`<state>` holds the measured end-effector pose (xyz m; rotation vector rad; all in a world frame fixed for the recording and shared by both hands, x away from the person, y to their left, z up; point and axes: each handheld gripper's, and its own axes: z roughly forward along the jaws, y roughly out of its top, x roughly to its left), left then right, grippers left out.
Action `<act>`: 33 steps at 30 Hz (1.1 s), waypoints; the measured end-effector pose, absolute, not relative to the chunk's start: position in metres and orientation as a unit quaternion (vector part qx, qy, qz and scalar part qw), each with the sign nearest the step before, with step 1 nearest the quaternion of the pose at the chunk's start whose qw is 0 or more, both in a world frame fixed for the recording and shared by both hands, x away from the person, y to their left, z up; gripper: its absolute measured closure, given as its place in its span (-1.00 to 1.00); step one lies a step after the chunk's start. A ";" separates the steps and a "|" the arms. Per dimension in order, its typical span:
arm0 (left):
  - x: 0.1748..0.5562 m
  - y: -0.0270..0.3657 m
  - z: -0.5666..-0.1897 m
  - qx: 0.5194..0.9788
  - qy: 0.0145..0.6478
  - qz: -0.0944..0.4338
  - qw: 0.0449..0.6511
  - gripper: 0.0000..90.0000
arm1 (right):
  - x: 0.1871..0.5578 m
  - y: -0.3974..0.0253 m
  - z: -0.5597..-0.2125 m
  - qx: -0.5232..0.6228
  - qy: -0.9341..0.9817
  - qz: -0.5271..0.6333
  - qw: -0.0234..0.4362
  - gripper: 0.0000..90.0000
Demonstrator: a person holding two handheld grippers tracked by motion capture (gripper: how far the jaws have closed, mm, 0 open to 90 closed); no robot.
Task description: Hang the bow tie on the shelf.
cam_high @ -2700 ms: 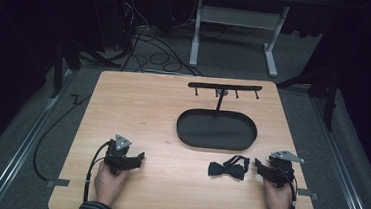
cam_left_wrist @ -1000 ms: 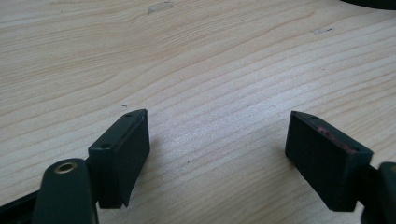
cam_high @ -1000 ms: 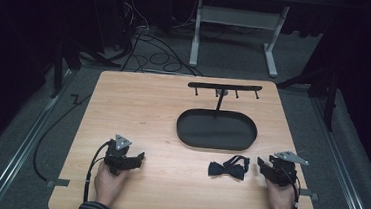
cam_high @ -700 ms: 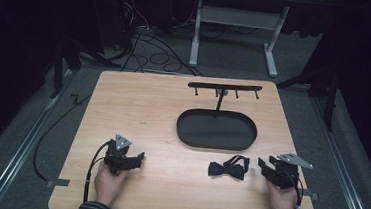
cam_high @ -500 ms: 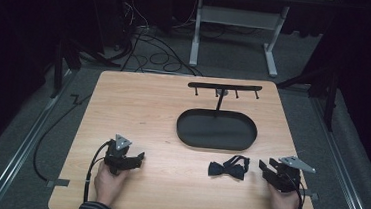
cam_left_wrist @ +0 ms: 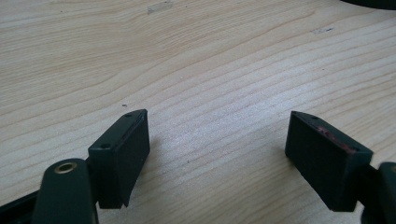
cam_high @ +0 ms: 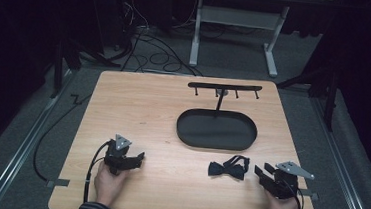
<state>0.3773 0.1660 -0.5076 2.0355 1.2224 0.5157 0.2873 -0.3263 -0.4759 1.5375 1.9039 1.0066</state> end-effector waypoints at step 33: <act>0.377 0.166 -0.508 0.785 0.472 0.199 0.348 -0.51 | 0.314 -0.298 -0.487 0.545 0.714 0.390 0.202 0.80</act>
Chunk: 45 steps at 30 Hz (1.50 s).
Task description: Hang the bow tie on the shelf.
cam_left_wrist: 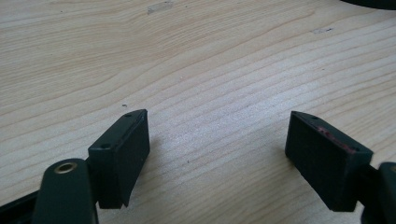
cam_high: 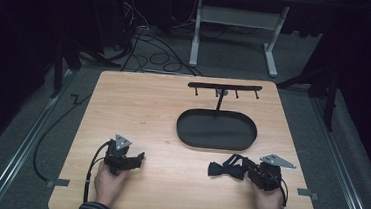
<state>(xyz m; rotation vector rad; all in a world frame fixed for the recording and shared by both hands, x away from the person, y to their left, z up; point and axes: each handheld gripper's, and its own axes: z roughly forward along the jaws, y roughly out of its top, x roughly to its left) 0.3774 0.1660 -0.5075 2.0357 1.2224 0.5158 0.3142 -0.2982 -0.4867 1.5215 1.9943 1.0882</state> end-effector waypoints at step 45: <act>0.377 0.166 -0.508 0.785 0.471 0.198 0.349 -0.51 | 0.344 -0.273 -0.384 0.455 0.743 0.415 0.263 0.90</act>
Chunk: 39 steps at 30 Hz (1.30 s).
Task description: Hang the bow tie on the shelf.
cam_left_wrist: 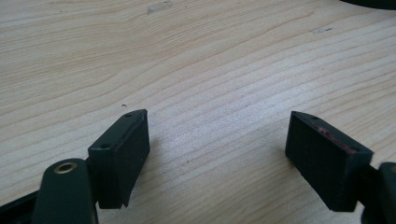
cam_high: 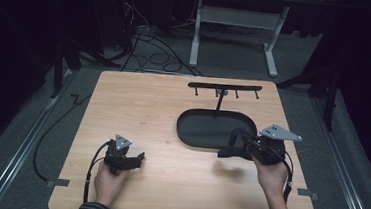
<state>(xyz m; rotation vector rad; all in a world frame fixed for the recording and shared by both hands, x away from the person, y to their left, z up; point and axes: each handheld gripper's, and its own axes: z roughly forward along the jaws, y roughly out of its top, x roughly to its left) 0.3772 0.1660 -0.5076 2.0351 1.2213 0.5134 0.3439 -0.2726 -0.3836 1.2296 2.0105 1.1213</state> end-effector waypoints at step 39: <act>0.377 0.167 -0.508 0.784 0.472 0.197 0.351 -0.49 | 0.393 -0.274 -0.343 0.462 0.732 0.410 0.286 0.90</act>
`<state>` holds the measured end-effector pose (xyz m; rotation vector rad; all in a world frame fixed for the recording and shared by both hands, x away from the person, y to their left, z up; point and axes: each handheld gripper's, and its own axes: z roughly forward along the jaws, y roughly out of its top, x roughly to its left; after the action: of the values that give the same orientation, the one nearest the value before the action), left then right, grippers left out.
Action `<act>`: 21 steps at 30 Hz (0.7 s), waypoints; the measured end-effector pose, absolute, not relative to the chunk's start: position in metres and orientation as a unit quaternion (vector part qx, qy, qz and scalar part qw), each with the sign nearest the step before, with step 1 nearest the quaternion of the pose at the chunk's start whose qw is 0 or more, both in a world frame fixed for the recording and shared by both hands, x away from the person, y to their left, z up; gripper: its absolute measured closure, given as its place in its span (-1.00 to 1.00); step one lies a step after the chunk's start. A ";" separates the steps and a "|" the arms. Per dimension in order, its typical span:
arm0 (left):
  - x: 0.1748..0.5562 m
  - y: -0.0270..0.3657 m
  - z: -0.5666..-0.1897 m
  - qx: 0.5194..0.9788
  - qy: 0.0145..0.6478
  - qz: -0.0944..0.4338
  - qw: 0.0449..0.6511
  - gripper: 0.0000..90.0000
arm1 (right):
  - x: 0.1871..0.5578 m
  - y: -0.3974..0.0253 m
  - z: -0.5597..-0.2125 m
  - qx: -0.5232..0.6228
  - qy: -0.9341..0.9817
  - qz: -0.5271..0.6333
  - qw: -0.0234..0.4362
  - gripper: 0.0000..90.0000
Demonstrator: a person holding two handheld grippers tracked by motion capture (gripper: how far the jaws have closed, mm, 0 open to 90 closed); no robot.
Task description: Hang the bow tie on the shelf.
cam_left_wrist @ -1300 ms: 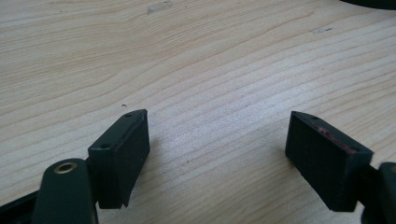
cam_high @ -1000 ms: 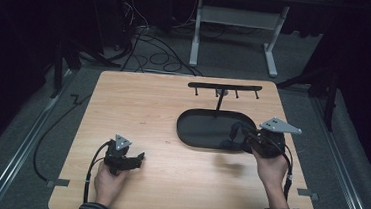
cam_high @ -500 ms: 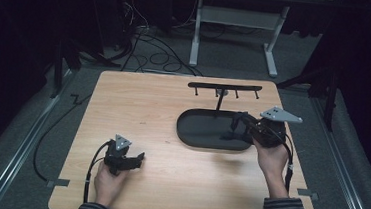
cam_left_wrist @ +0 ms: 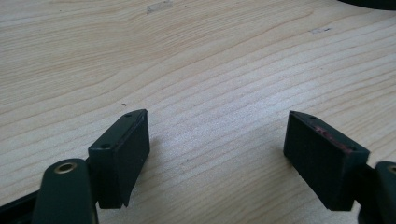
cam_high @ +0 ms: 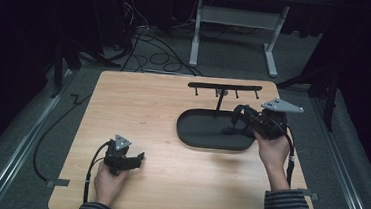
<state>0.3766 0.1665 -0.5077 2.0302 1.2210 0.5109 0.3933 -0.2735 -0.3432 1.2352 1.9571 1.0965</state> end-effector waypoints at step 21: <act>0.376 0.166 -0.508 0.785 0.472 0.198 0.350 -0.50 | 0.418 -0.278 -0.333 0.460 0.730 0.409 0.297 0.90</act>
<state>0.3763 0.1665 -0.5076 2.0334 1.2221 0.5127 0.4178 -0.2780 -0.3330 1.2226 1.9422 1.0869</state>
